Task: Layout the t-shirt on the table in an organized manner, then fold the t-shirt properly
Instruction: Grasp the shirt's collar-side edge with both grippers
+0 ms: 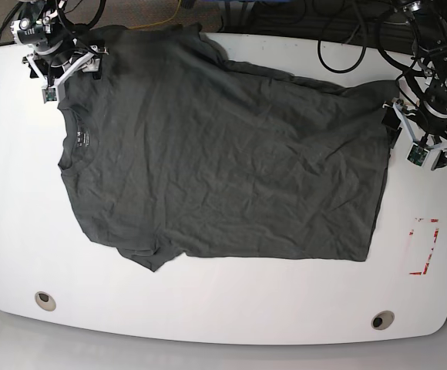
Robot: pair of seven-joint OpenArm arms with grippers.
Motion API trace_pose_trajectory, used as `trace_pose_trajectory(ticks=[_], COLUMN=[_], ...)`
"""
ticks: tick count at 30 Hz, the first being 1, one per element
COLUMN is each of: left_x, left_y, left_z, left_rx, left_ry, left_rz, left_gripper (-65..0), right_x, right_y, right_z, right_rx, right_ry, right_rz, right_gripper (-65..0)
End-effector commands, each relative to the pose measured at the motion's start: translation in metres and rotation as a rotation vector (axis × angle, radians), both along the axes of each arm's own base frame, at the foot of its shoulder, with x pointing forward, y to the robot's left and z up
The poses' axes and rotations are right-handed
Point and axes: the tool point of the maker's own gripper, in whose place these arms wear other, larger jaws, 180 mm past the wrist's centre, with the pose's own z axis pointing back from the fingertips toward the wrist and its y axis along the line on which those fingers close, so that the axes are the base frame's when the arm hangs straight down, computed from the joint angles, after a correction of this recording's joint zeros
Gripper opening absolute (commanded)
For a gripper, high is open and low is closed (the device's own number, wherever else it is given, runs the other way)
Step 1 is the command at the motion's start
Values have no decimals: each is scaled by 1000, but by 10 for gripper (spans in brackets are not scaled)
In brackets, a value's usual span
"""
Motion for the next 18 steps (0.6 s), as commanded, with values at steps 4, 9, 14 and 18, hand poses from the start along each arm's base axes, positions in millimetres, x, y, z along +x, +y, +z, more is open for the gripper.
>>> trace_pose_trajectory(ticks=[4, 9, 14, 18], left_x=[-5, -18, -27, -29], left_y=[-17, -44, -58, -62], left_z=[-6, -26, -39, -45], left_rx=[-8, -47, -93, -110], left_ry=[17, 76, 102, 113], left_rz=[-58, -115, -102, -101], left_gripper=[-88, -88, -110, -206], right_x=[20, 33, 44, 52], right_y=[-5, -4, -2, 9], right_z=[7, 7, 11, 9], right_rx=[-5, 10, 15, 33], right_ry=[-58, -85, -111, -119], right_rz=[-1, -4, 0, 51], right_gripper=[-162, -164, -166, -181])
